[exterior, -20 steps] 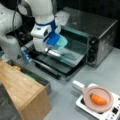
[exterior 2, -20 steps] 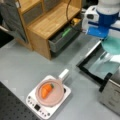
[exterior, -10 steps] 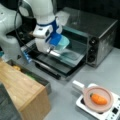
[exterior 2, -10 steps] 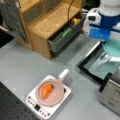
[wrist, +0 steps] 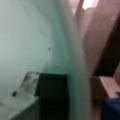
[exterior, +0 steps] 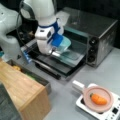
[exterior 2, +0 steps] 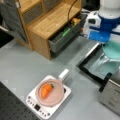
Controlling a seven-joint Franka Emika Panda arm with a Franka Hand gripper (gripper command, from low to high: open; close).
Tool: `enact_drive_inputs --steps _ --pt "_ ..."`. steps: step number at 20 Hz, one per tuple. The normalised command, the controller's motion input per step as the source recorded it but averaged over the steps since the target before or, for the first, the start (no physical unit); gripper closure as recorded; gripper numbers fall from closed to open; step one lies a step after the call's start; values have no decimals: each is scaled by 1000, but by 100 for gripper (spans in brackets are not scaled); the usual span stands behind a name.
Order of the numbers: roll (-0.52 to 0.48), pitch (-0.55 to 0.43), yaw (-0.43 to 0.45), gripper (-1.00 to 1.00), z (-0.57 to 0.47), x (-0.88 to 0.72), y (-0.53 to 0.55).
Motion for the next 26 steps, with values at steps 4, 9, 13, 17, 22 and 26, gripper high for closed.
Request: enact_drive_inputs --steps 4,9,13,17,22,26 --pt "84 -124 -145 100 -80 -89 155" --pt "104 -141 -134 100 -133 -57 183" --pt "165 -142 -91 100 -179 -67 180" --pt "169 -146 -62 100 -172 -92 117" --pt "147 -148 -54 100 -165 -133 64" --pt "131 -146 -45 100 -137 -165 21"
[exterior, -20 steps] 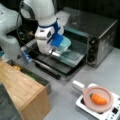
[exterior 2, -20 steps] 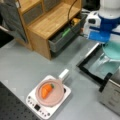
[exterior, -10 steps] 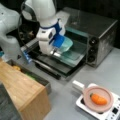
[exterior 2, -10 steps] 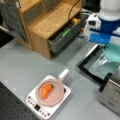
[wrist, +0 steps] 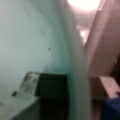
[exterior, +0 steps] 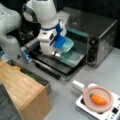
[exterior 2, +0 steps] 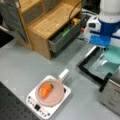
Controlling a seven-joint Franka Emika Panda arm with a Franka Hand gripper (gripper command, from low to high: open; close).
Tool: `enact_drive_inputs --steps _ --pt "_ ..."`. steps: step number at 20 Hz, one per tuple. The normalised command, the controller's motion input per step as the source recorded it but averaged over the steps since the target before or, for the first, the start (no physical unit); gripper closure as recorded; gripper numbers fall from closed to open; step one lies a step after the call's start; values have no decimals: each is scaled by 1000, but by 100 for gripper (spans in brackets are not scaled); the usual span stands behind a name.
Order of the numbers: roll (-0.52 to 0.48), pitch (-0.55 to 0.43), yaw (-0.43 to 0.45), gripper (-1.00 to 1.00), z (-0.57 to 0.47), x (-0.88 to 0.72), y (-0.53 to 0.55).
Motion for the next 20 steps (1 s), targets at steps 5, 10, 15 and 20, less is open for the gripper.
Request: enact_drive_inputs --steps 5,10,15,20 --pt "125 -151 -35 100 -136 -167 11" --pt "122 -163 -28 100 -160 -150 7" --pt "220 -180 27 100 -183 -138 -13" --pt "351 -179 91 100 -198 -161 -88"
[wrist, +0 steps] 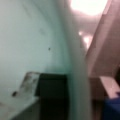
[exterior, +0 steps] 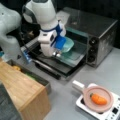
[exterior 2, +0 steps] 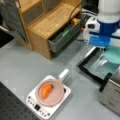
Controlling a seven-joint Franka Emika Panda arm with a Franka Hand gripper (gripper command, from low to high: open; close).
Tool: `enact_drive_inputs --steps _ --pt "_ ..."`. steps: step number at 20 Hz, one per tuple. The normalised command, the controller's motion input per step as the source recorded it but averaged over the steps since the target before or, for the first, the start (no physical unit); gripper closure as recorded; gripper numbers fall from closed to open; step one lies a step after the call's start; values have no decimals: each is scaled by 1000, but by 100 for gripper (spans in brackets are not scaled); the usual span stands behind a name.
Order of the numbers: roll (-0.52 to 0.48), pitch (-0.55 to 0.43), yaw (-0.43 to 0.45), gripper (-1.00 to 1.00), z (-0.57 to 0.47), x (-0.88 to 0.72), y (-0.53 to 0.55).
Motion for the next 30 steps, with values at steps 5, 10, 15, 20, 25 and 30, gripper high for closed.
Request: enact_drive_inputs --steps 5,10,15,20,25,30 --pt "308 -163 55 100 -195 -154 -129" --pt "214 -153 6 100 -169 -126 -21" --pt "198 -153 -23 100 -161 -106 72" --pt "229 -153 -7 100 -155 -102 65" --pt "206 -138 -8 100 -145 -103 9" --pt "168 -128 -34 100 -136 -123 13"
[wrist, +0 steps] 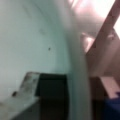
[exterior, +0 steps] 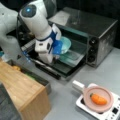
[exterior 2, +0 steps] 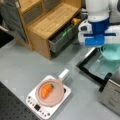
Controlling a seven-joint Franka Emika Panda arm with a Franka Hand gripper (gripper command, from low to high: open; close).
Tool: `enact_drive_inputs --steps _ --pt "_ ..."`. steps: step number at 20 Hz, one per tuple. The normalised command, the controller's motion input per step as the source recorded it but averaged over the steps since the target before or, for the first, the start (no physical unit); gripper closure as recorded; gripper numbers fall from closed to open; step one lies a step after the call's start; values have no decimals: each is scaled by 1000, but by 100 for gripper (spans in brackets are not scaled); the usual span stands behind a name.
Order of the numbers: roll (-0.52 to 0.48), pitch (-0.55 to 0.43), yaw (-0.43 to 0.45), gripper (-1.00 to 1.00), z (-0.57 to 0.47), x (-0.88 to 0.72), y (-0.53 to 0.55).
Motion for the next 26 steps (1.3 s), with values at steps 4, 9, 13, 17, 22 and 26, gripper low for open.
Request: enact_drive_inputs --steps 4,9,13,17,22,26 --pt "156 -132 -31 100 -135 -131 24" --pt "154 -145 -31 100 -152 -136 36" --pt "140 -159 -50 100 -181 -143 58" --pt "102 -164 -82 -100 -199 -145 91" --pt "73 -169 -121 -100 -176 -137 128" --pt "49 -178 -166 -100 -158 -125 179"
